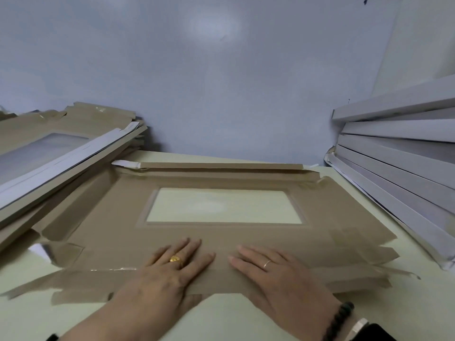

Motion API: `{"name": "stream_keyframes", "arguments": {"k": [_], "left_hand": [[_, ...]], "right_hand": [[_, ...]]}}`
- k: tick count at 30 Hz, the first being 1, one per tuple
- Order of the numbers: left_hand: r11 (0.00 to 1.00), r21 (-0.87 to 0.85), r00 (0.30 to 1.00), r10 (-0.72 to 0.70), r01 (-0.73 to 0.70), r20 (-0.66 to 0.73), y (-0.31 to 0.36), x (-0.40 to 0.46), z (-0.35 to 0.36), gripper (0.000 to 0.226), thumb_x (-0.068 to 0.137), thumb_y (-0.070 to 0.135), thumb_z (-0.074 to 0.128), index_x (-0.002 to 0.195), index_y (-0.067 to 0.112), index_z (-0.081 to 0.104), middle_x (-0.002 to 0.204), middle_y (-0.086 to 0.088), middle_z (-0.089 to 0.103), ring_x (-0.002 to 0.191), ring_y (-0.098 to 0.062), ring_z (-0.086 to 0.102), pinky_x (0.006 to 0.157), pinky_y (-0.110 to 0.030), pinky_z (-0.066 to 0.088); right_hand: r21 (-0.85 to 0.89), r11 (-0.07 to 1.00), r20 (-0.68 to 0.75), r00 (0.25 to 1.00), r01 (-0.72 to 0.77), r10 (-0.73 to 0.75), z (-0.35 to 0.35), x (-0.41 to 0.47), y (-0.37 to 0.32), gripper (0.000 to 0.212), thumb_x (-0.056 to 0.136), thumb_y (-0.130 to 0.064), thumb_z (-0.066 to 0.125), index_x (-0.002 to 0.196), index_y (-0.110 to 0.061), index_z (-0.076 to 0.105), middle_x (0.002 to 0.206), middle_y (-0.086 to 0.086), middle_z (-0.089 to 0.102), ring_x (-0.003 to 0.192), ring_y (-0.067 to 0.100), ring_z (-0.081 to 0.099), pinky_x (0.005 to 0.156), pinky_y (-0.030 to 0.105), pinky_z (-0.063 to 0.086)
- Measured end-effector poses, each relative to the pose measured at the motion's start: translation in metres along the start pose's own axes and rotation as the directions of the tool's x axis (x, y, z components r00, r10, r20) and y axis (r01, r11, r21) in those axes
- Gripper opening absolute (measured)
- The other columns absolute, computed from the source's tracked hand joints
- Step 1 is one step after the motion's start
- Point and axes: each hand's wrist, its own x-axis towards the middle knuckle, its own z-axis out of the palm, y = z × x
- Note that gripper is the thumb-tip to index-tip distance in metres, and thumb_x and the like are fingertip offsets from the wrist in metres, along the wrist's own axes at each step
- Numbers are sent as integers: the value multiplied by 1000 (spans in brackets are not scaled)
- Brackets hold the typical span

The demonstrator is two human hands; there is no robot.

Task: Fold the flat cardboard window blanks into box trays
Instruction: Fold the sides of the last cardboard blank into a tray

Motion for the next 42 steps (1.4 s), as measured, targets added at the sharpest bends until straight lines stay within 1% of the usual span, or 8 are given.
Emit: {"name": "stream_keyframes", "arguments": {"k": [3, 6, 8, 11, 17, 22, 29, 42], "left_hand": [[997, -81, 997, -27, 21, -75, -19, -5, 6, 94, 60, 83, -24, 141, 47, 6, 151, 17, 3, 141, -10, 3, 105, -12, -1], [990, -130, 999, -54, 54, 3, -42, -17, 9, 99, 32, 89, -30, 125, 55, -26, 136, 29, -32, 128, -5, -36, 91, -5, -28], [991, -115, 998, -68, 67, -3, -59, -26, 14, 97, 37, 91, -27, 127, 56, -27, 138, 33, -28, 131, 1, -30, 89, -3, -27], [982, -190, 988, -33, 4, -151, -88, -37, 23, 78, 67, 91, 5, 137, 57, -5, 146, 32, 15, 139, 4, 3, 107, -15, 6], [950, -280, 968, -188, 135, -169, -148, -49, 60, 64, 78, 74, 34, 134, 43, 44, 143, 22, 38, 130, 3, 32, 100, -37, 37], [906, -374, 943, -279, 198, -178, -171, -54, 62, 35, 83, 67, 43, 111, 51, 55, 114, 35, 51, 106, 9, 49, 82, -18, 42], [906, -343, 851, -372, 247, -371, -152, -40, 40, 37, 81, 77, 26, 84, 51, 52, 65, 18, 54, 64, -9, 57, 63, -43, 48], [954, 40, 874, -254, 296, -413, -104, -21, 19, 39, 69, 14, 71, 104, 26, 61, 88, -4, 64, 73, -32, 65, 66, -47, 47]], "right_hand": [[31, 997, 87, 994, -64, 61, -9, -13, 13, 49, 80, -54, 31, 113, -38, 64, 120, -18, 61, 108, 0, 58, 79, 18, 53], [-27, 987, 218, 963, -156, 158, -16, -25, 32, 70, 80, -68, 6, 139, -40, 31, 145, -22, 29, 134, -2, 28, 99, 5, 27], [-12, 988, 189, 970, -152, 152, -10, -39, 56, 81, 58, -82, -14, 133, -51, -16, 141, -35, -19, 134, -9, -18, 107, 7, -8], [-27, 982, 214, 959, -187, 188, -13, -61, 81, 82, 51, -88, -21, 124, -52, -27, 130, -40, -28, 127, -12, -29, 105, 9, -16], [132, 945, 11, 954, -299, 300, -16, -86, 107, 78, 72, -82, 26, 137, -40, 18, 139, -39, 15, 128, -22, 4, 100, -3, 6], [331, 884, -185, 896, -330, 404, -20, -91, 104, 22, 72, -48, 53, 87, -62, 60, 99, -35, 60, 98, -9, 52, 83, 3, 35], [227, 848, -236, 818, -478, 525, -22, -79, 97, 12, 82, -38, 52, 70, -38, 54, 60, 2, 59, 63, 23, 52, 58, 32, 38], [44, 889, -94, 884, -457, 459, -11, -53, 98, 41, 90, -14, 52, 129, -25, 51, 129, -6, 53, 119, 17, 47, 100, 31, 32]]}}
